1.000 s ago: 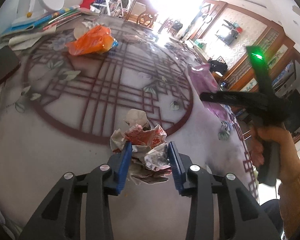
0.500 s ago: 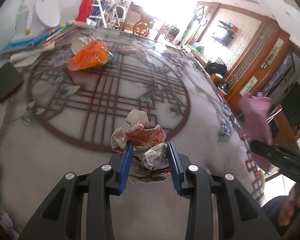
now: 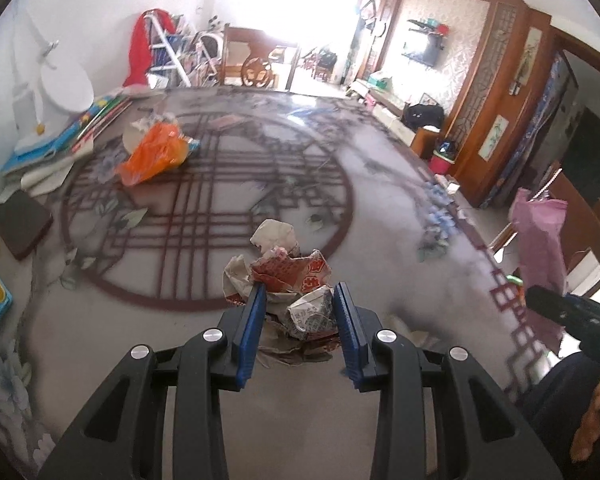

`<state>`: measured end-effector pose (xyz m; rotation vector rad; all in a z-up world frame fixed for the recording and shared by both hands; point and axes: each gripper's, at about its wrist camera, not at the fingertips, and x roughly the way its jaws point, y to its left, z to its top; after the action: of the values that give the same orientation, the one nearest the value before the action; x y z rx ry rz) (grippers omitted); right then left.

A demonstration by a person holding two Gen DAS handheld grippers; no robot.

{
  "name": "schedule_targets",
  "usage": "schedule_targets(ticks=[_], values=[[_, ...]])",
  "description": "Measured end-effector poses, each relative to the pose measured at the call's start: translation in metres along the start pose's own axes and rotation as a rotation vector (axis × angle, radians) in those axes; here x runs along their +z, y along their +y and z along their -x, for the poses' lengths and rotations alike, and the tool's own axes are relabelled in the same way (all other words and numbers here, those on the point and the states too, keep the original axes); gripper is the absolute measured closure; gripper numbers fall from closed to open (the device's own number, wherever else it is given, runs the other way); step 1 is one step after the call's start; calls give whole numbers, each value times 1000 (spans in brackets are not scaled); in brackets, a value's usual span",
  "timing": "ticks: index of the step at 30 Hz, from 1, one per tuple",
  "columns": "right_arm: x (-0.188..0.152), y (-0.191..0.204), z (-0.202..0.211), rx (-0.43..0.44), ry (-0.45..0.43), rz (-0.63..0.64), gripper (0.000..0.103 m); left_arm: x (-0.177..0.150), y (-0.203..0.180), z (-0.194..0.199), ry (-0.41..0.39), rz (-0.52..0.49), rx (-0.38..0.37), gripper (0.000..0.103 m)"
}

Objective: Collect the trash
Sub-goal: 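Carry crumpled paper and pink wrapper to the red bucket and release both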

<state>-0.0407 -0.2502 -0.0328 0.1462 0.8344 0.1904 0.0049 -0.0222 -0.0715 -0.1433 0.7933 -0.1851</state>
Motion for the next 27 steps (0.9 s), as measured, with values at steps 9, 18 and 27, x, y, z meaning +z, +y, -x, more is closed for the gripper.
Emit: schedule_targets(ticks=[9, 18, 27], values=[[7, -31, 30, -2, -79, -70, 77, 20, -55, 16, -34, -80, -97, 70], [7, -87, 65, -59, -160, -180, 77, 38, -130, 17, -39, -162, -234, 70], [-3, -136, 88, -122, -217, -266, 77, 43, -194, 10, 3, -233, -338, 70]])
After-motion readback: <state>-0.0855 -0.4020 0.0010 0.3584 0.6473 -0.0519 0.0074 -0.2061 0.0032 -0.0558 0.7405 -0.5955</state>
